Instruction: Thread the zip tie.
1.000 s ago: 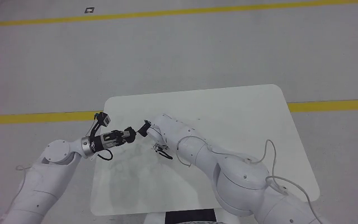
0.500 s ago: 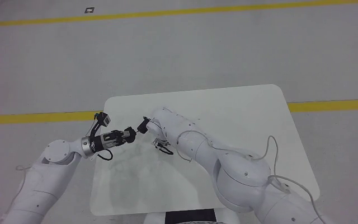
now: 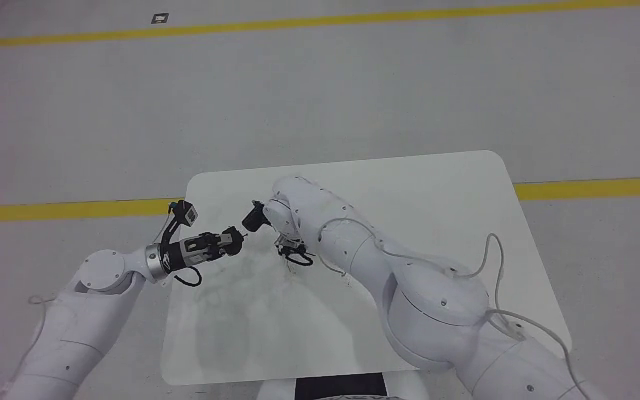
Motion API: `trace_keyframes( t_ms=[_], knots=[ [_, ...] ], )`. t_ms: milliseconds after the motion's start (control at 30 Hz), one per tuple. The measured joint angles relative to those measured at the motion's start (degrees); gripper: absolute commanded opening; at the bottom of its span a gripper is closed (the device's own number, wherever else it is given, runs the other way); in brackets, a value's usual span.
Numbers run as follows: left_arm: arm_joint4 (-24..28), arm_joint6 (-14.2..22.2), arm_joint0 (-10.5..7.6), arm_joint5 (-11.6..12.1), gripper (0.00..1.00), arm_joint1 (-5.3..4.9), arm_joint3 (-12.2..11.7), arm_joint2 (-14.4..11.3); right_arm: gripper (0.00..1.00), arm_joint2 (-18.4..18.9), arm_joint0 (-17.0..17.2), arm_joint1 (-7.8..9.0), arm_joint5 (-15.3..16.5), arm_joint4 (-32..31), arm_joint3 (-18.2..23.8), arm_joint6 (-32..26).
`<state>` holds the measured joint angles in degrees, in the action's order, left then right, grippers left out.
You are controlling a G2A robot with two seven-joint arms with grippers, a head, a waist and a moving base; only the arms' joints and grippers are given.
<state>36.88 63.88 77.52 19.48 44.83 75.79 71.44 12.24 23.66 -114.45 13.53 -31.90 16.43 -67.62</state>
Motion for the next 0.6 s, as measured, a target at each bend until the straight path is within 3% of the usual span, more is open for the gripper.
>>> trace_keyframes(
  t_ms=[233, 600],
  knots=[
    [0.00, 0.00, 0.00, 0.00, 0.00, 0.00, 0.00, 0.00, 0.00, 2.42, -1.50, 0.39, 2.25, 2.56, -1.83, 1.91],
    [0.00, 0.00, 0.00, 0.00, 0.00, 0.00, 0.00, 0.00, 0.00, 6.68, -2.38, 2.45, 5.84, 6.83, -4.41, 8.52]
  ],
)
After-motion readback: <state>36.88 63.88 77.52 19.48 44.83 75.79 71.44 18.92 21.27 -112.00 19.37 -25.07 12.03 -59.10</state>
